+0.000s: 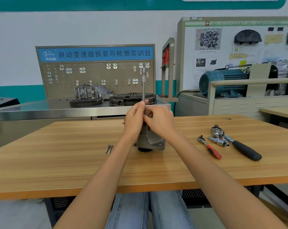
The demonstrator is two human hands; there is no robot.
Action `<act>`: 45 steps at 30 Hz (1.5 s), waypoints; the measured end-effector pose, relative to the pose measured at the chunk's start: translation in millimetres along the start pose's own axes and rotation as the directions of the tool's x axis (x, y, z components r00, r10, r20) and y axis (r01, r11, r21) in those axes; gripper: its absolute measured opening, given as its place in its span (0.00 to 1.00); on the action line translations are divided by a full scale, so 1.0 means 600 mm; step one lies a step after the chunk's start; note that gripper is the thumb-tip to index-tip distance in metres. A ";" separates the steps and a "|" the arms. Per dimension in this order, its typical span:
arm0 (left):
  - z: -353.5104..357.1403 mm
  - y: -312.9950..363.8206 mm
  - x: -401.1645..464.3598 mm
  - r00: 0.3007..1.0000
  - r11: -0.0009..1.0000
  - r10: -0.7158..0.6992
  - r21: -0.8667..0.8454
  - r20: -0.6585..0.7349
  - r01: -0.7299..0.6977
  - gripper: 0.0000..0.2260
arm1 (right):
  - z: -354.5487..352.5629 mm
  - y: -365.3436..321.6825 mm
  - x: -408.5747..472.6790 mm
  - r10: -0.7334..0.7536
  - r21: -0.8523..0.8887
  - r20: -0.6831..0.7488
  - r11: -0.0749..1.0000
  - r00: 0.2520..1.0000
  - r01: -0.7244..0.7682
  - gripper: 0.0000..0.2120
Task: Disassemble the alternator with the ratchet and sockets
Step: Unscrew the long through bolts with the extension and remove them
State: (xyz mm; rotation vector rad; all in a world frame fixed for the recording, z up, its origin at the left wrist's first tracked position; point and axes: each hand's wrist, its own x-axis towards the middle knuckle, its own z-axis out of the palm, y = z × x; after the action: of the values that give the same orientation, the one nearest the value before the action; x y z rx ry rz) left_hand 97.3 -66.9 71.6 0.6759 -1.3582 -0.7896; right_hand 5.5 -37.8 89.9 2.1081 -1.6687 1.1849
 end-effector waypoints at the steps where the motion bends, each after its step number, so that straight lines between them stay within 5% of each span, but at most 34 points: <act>1: 0.000 0.001 0.000 1.000 1.000 -0.006 0.002 0.008 0.006 0.12 | -0.002 0.000 0.000 -0.002 -0.002 0.012 1.000 1.000 0.002 0.09; 13: -0.008 0.002 -0.006 1.000 0.997 -0.027 -0.078 -0.002 0.026 0.06 | -0.022 -0.004 0.007 0.011 -0.024 0.204 1.000 0.979 -0.006 0.10; 25: -0.002 0.008 -0.007 0.998 0.996 -0.027 -0.084 -0.064 0.022 0.03 | -0.002 -0.012 0.001 0.096 -0.024 0.042 0.995 0.994 -0.095 0.07; 34: -0.008 0.023 0.001 0.998 0.995 0.048 0.085 0.051 -0.052 0.09 | -0.012 -0.013 0.002 0.052 -0.058 0.076 0.997 0.996 -0.047 0.08; 45: -0.015 0.036 0.005 0.991 0.965 0.112 0.248 -0.078 -0.089 0.07 | -0.006 -0.012 0.005 0.068 -0.171 0.114 0.984 0.991 -0.048 0.13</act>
State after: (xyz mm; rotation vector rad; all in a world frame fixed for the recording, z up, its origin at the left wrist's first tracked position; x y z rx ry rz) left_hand 108.5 -56.9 89.6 0.8183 -1.4071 -0.5085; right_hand 10.3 -35.5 96.5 2.0762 -1.8229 0.9130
